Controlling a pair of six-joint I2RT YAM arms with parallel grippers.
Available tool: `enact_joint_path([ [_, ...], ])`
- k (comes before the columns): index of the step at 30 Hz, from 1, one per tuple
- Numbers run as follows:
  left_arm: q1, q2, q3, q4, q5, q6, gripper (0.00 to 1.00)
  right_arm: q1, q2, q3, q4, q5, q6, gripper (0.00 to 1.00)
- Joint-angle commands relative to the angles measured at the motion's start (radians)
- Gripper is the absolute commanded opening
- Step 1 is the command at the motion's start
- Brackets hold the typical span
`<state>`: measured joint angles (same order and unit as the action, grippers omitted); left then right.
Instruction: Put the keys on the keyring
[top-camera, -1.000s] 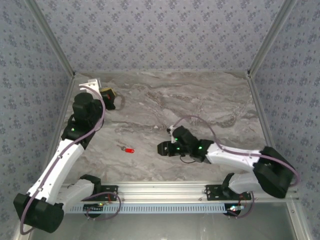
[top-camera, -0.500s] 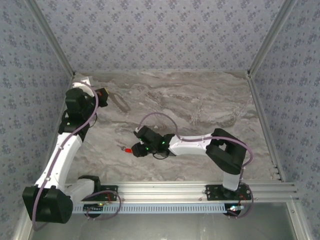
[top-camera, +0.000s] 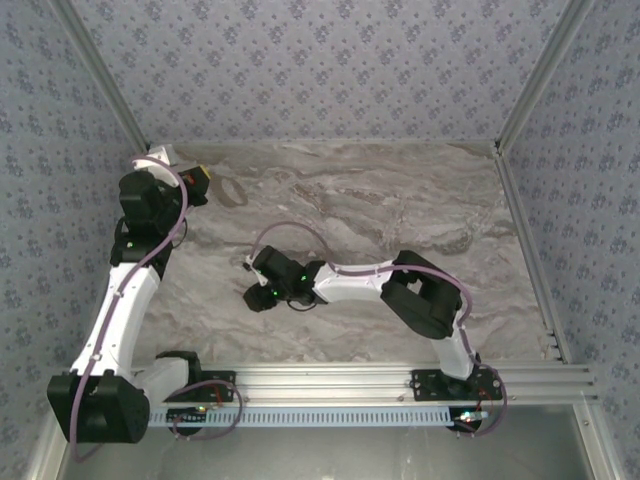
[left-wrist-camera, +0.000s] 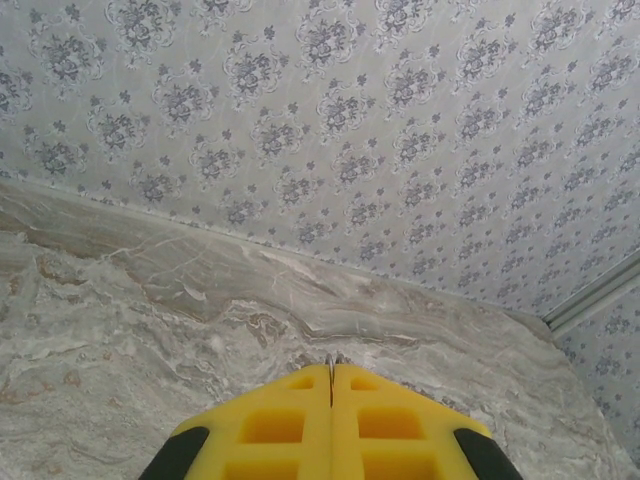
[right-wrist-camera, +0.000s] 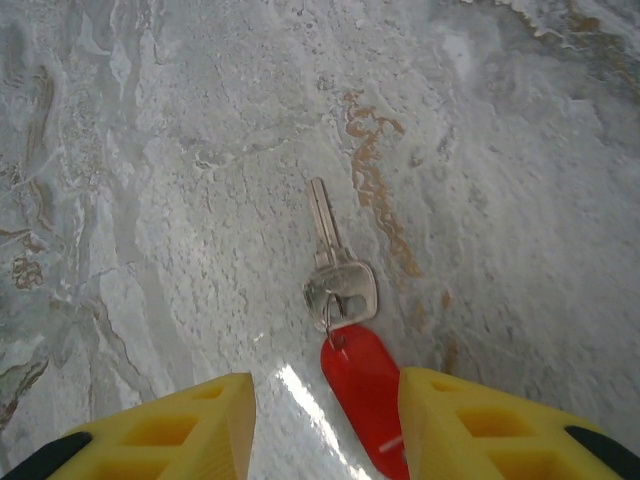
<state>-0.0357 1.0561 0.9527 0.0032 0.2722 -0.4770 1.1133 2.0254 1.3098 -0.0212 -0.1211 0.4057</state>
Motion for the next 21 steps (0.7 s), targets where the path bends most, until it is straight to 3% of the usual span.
enact_joint_path([
  [1, 0.017, 0.003, 0.04, 0.052, 0.031, -0.009, 0.0, 0.006, 0.043, 0.047, -0.044, -0.028, -0.029, 0.43],
  [21, 0.039, 0.025, 0.036, 0.106, 0.089, -0.041, 0.0, -0.032, 0.14, 0.135, -0.06, -0.071, -0.015, 0.27],
])
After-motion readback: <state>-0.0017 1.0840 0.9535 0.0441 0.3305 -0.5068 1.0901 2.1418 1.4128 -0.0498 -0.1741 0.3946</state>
